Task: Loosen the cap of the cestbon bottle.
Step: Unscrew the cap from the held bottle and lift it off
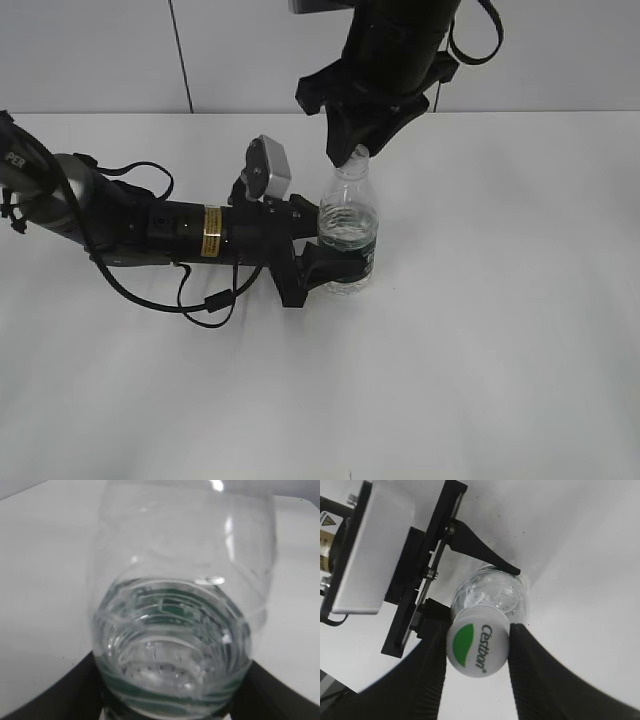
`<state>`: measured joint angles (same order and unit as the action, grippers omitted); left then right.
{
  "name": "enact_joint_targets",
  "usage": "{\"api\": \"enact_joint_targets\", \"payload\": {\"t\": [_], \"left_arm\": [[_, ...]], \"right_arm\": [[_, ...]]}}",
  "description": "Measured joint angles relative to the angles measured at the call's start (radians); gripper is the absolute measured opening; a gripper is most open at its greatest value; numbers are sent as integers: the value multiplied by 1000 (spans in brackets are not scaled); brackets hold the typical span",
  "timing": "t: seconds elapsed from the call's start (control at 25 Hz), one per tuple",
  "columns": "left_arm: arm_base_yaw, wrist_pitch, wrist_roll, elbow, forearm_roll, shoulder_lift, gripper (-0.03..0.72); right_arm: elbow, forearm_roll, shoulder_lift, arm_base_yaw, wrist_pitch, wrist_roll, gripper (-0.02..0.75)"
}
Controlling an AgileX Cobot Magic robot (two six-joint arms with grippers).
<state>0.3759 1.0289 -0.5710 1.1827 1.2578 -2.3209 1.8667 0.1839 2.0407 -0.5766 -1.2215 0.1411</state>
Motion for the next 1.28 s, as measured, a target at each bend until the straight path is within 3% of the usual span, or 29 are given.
{"api": "enact_joint_targets", "payload": {"t": [0.28, 0.6, 0.92, 1.0, 1.2, 1.28], "left_arm": [[0, 0, 0, 0, 0, 0, 419], [0, -1, 0, 0, 0, 0, 419], [0, -2, 0, 0, 0, 0, 419], [0, -2, 0, 0, -1, 0, 419], [0, -2, 0, 0, -1, 0, 419], [0, -2, 0, 0, -1, 0, 419]], "right_arm": [[0, 0, 0, 0, 0, 260, 293], [3, -11, 0, 0, 0, 743, 293], [3, -14, 0, 0, 0, 804, 297], [3, -19, 0, 0, 1, 806, 331], [3, -5, 1, 0, 1, 807, 543], [3, 11, 0, 0, 1, 778, 561]]}}
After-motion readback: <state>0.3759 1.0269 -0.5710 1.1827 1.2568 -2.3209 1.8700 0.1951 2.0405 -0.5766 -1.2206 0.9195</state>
